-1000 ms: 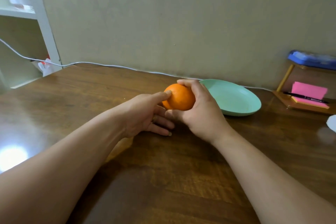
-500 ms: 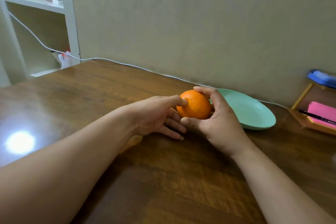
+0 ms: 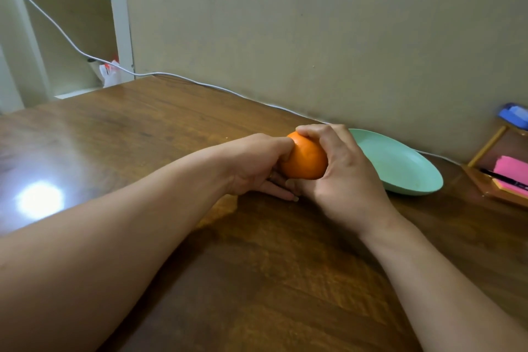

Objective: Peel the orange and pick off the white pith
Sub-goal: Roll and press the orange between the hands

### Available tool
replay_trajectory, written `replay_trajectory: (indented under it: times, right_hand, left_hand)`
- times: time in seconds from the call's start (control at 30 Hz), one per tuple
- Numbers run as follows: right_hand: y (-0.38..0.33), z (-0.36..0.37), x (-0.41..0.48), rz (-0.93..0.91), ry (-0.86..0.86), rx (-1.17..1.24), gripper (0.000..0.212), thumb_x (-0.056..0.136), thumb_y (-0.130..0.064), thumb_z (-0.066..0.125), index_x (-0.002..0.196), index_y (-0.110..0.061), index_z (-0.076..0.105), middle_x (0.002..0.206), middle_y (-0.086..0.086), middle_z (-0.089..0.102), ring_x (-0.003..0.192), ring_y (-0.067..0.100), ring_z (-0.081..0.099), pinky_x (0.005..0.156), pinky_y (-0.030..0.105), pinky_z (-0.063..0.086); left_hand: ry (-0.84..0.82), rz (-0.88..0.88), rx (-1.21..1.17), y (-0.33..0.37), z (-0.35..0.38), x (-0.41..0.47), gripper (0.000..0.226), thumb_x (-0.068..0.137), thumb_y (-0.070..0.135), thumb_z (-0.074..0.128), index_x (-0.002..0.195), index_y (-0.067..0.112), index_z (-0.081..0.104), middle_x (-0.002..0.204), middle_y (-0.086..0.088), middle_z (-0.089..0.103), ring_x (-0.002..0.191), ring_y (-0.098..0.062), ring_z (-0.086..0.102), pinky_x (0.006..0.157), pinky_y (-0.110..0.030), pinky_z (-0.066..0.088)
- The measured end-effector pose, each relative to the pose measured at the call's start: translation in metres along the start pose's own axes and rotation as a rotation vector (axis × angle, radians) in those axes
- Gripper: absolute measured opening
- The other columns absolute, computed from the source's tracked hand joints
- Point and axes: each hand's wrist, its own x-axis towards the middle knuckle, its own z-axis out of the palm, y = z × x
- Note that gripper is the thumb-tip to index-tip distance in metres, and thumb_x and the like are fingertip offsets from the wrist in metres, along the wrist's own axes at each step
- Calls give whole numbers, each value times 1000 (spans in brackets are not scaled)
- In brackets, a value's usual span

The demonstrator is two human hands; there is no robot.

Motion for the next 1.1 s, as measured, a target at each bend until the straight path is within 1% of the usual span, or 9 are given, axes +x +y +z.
replay_trajectory:
  times: [0.17, 0.27, 0.4, 0.5, 0.67, 0.8, 0.93, 1.0, 1.1]
  right_hand:
    - [-1, 2, 0, -5, 3, -12, 83, 73, -41, 96, 143, -47, 50, 142, -17, 47, 124, 16, 53, 99, 43, 55]
    - [-1, 3, 0, 25, 11, 20, 83, 73, -42, 96, 142, -49, 50, 141, -19, 46, 124, 11, 51, 100, 39, 55]
    - [1, 2, 1, 116, 46, 140, 87, 66, -45, 100, 138, -51, 50, 137, -20, 49, 120, 9, 54, 99, 37, 56]
    - [1, 2, 1, 130, 34, 163, 87, 66, -46, 99, 138, -51, 50, 137, -21, 49, 121, 7, 54, 100, 37, 55]
    - [-2, 4, 0, 106, 18, 144, 86, 69, -43, 99, 140, -49, 51, 138, -20, 47, 123, 9, 53, 99, 33, 54]
    - [-3, 7, 0, 89, 22, 127, 85, 70, -43, 98, 140, -49, 50, 139, -20, 47, 122, 7, 51, 98, 28, 52]
    - [-3, 8, 0, 127, 28, 163, 86, 70, -43, 98, 140, -50, 50, 140, -19, 47, 122, 7, 51, 96, 24, 50]
    - [-3, 8, 1, 170, 38, 206, 88, 68, -42, 100, 140, -49, 50, 139, -18, 47, 121, 9, 53, 97, 27, 52]
    - [-3, 6, 1, 227, 47, 275, 89, 67, -40, 101, 140, -48, 49, 140, -16, 48, 123, 12, 54, 99, 31, 53]
  left_hand:
    - [22, 11, 15, 1, 0, 0, 35, 104, 9, 43, 137, -3, 46, 109, -25, 63, 76, -30, 72, 92, -51, 65]
    - [37, 9, 6, 2, 1, 0, 35, 105, 10, 43, 138, -2, 44, 113, -25, 63, 76, -30, 72, 91, -51, 65]
    - [32, -6, -66, 2, -1, 1, 43, 105, 15, 50, 144, -1, 42, 127, -26, 64, 80, -32, 75, 89, -53, 65]
    - [28, -18, -78, 3, -2, 0, 42, 105, 14, 48, 144, 0, 42, 123, -25, 64, 78, -31, 75, 89, -53, 66]
    - [51, -50, -88, 4, -4, -2, 47, 105, 12, 49, 150, 5, 37, 135, -27, 58, 94, -38, 73, 81, -49, 67]
    - [77, -56, -93, 5, -3, -4, 46, 105, 10, 47, 149, 7, 36, 133, -27, 57, 94, -39, 73, 77, -47, 67]
    - [84, -54, -108, 6, -3, -4, 45, 107, 12, 47, 150, 7, 36, 133, -27, 58, 90, -37, 74, 77, -47, 67]
    - [73, -57, -125, 6, -2, -3, 45, 108, 17, 48, 151, 7, 37, 136, -27, 58, 94, -38, 74, 78, -48, 67]
    - [57, -68, -131, 9, -2, -5, 41, 109, 22, 48, 148, 9, 38, 135, -25, 58, 103, -39, 73, 86, -54, 66]
